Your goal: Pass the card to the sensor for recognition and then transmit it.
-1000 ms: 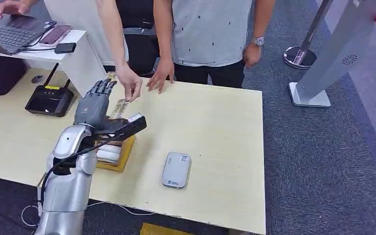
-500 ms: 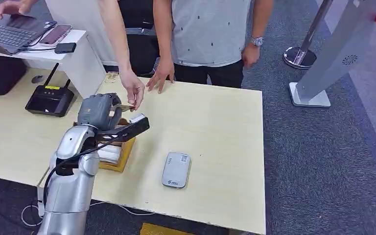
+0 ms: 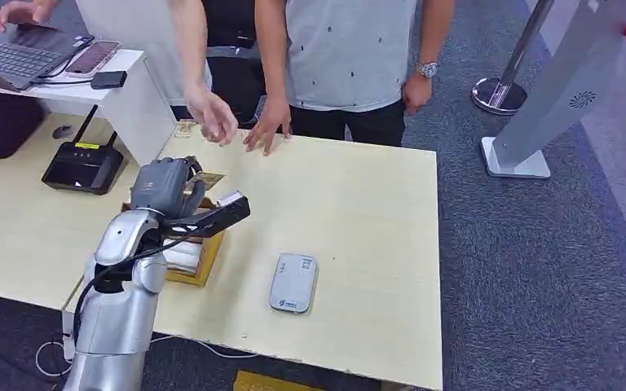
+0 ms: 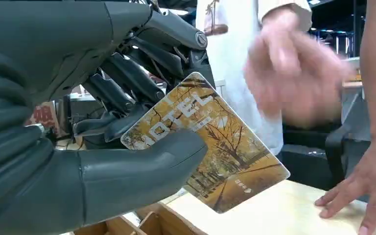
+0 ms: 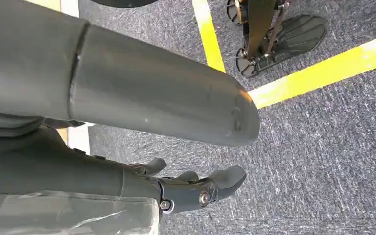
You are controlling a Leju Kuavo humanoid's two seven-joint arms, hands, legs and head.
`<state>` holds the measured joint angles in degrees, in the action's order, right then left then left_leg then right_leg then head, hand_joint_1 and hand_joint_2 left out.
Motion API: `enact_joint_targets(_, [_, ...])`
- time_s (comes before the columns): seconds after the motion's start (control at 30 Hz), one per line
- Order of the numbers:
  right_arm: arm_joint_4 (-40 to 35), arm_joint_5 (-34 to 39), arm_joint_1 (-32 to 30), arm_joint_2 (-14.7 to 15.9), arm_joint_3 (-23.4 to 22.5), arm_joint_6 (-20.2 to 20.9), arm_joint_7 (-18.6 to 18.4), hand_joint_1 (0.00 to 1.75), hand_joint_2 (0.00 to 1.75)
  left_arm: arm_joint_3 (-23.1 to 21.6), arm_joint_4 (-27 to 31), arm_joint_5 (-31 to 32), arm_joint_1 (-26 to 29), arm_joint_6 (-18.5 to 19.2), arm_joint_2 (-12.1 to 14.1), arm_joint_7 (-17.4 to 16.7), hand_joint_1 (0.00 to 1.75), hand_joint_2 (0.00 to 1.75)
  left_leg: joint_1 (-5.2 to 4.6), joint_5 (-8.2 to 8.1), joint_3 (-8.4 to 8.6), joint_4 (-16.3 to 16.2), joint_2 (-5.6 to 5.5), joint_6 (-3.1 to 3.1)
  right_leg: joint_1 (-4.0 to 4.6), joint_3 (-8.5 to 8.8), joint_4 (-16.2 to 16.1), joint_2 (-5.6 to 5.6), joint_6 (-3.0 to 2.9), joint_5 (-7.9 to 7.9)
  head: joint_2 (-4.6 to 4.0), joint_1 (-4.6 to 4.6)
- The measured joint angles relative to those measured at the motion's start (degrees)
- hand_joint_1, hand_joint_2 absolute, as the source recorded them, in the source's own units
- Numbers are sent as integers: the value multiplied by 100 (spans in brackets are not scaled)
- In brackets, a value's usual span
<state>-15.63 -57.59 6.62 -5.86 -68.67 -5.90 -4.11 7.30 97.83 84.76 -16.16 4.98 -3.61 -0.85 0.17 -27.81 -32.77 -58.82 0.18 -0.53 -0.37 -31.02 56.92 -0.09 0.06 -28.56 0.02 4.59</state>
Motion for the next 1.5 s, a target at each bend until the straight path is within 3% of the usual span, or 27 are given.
enact_joint_targets(0.3, [0, -33, 1, 0, 4, 26, 28, 0, 0, -193, -20, -171, 128, -140, -81, 171, 175, 175, -1, 0, 0, 0, 0, 0, 0, 0, 0, -1, 0, 0, 0, 2])
enact_joint_targets(0.53, [0, -57, 6, 0, 26, 28, 66, 0, 0, -941, -129, -203, 407, -455, -282, 188, 175, 175, -3, -1, -1, -1, 0, -1, -1, 1, -2, -1, 1, 0, 0, 0])
enact_joint_targets(0.8, [0, -59, 7, 0, 37, 28, 87, 0, 0, -1272, -247, -291, 550, -487, -337, 267, 175, 175, 0, -1, 1, -1, 0, -1, -1, 0, -2, -1, 0, 0, 0, 0])
enact_joint_targets(0.9, [0, -81, 9, 0, 37, 31, 101, 0, 0, -1705, -429, -378, 690, -590, -387, 278, 175, 175, -1, -1, 0, -1, 0, -1, 0, 0, -2, -1, 0, 0, 0, -2])
enact_joint_targets(1.13, [0, -129, 9, 0, 37, 35, 103, 0, 0, -2196, -852, -481, 882, -671, -457, 96, 175, 175, -2, -3, 0, -1, 0, -2, -1, 0, -3, -1, 1, 0, 0, 0])
enact_joint_targets(1.5, [-2, -160, 10, 0, 37, 35, 120, 0, 0, -2380, -1347, -181, 1054, -721, -472, -79, 175, 175, -2, -2, 0, -1, 0, -2, 0, 1, -2, -1, 1, 0, 0, 0])
